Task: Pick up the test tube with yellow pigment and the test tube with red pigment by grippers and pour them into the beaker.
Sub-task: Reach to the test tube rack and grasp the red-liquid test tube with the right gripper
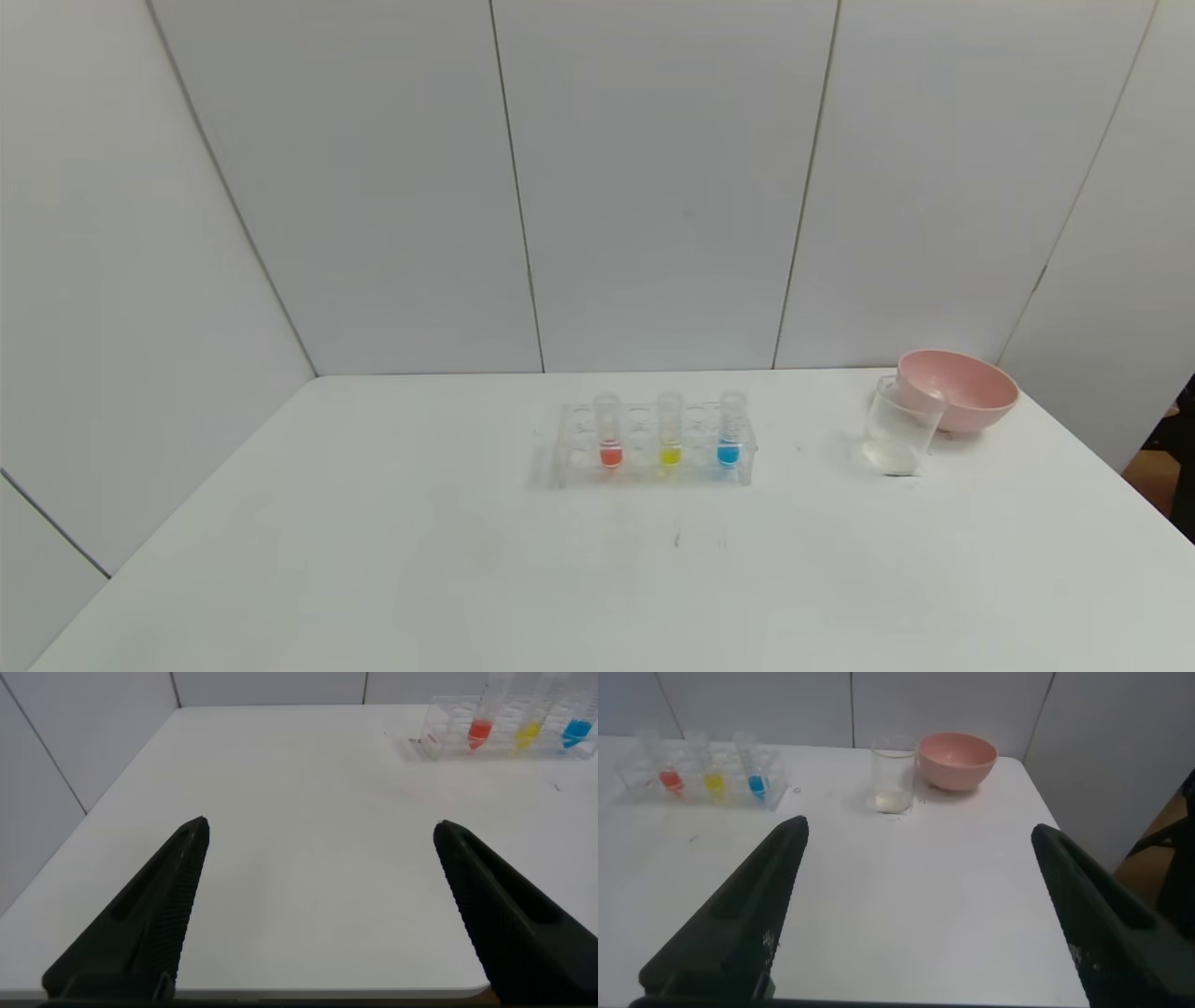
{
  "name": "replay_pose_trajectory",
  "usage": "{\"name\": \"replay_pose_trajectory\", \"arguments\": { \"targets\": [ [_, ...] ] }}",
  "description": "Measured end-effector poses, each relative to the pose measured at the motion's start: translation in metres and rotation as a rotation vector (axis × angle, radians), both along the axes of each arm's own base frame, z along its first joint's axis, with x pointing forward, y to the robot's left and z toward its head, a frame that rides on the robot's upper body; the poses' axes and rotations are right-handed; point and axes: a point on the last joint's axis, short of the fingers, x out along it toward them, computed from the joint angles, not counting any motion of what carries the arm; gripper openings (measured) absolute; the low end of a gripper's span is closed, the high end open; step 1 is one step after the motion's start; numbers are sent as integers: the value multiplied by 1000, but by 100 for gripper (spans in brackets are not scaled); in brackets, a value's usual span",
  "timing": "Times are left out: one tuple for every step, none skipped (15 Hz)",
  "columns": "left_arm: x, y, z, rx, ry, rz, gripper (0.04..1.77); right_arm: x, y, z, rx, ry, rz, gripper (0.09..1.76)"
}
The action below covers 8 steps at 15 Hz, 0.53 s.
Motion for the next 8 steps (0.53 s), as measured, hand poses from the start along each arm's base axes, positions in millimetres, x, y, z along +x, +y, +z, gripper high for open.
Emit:
{"name": "replay_pose_trajectory", "arguments": {
  "targets": [
    [0,0,0,0,0,0,172,8,0,13,-1,16,5,171],
    [0,0,0,0,0,0,172,18,0,23,-2,46,15,171],
    [0,0,0,0,0,0,172,27,1,30,-2,73,36,171],
    [0,0,0,0,0,0,172,38,2,37,-1,106,66,171],
    [0,0,0,0,0,0,172,48,4,41,0,138,99,171],
    [0,0,0,0,0,0,172,58,7,44,1,175,145,171],
    [0,0,0,0,0,0,172,66,10,44,0,208,186,171],
    [0,0,0,0,0,0,172,73,13,45,-4,235,225,171]
  ]
}}
